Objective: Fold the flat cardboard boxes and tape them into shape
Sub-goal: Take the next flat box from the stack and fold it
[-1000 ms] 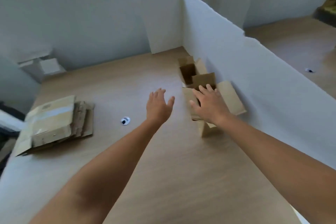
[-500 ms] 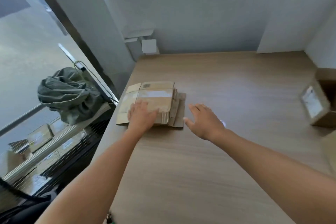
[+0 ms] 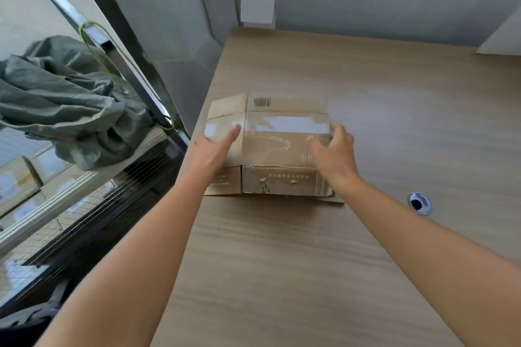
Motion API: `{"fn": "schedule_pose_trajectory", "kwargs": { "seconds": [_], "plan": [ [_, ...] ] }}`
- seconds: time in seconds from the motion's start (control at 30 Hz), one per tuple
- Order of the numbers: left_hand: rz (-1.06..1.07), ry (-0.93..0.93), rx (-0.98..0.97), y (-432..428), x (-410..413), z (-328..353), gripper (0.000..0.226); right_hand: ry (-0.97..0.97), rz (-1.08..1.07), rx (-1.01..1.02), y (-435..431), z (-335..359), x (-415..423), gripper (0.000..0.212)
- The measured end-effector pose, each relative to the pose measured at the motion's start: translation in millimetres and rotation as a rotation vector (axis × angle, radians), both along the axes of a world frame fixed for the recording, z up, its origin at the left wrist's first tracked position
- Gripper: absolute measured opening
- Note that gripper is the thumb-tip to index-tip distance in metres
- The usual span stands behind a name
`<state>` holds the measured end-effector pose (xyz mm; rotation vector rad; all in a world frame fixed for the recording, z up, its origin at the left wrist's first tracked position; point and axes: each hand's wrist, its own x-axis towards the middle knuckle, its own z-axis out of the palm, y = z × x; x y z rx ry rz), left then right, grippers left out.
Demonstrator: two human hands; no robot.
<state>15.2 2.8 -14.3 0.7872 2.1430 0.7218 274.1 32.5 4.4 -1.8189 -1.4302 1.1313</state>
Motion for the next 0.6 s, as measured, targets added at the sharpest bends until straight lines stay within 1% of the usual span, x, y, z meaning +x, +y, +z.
{"fn": "schedule_pose_trajectory", "kwargs": {
  "seconds": [0.03,0.07,0.13,0.17,0.23,0.3,0.4,0.47,0.53,0.6],
  "plan": [
    [0.027,0.012,0.022,-4.6,4.2,1.7,0.139,0.064,-0.025,-0.01,-2.1,-2.2,-0.3,0.071],
    [0.056,-0.023,0.076,-11.3,8.1,4.9,0.132,0.137,-0.037,-0.021,-5.4,-3.7,0.4,0.069],
    [0.082,-0.194,0.205,-31.1,17.1,18.0,0.11,0.247,-0.058,-0.042,-17.2,-1.6,4.6,0.061],
    [0.071,-0.288,0.237,-43.6,22.9,26.6,0.099,0.287,-0.072,-0.043,-26.2,2.8,9.0,0.056],
    [0.014,-0.441,0.261,-72.1,38.4,40.1,0.09,0.388,-0.098,-0.034,-52.3,17.7,22.7,0.041],
    [-0.066,-0.548,0.37,-105.7,56.7,55.7,0.081,0.511,-0.096,-0.049,-88.0,36.5,42.6,0.031],
    [-0.209,-0.635,0.502,-164.7,85.0,73.0,0.074,0.689,-0.079,-0.044,-150.2,62.8,81.3,0.032],
    [-0.313,-0.677,0.524,-206.6,106.1,80.3,0.073,0.801,-0.094,-0.009,-192.3,75.6,110.4,0.041],
    [-0.363,-0.744,0.495,-247.4,128.4,82.2,0.076,0.79,-0.105,-0.015,-235.0,85.0,140.3,0.051],
    [-0.309,-0.856,0.422,-285.9,151.4,79.5,0.081,0.736,-0.09,-0.077,-275.6,86.4,169.7,0.055]
  ]
}}
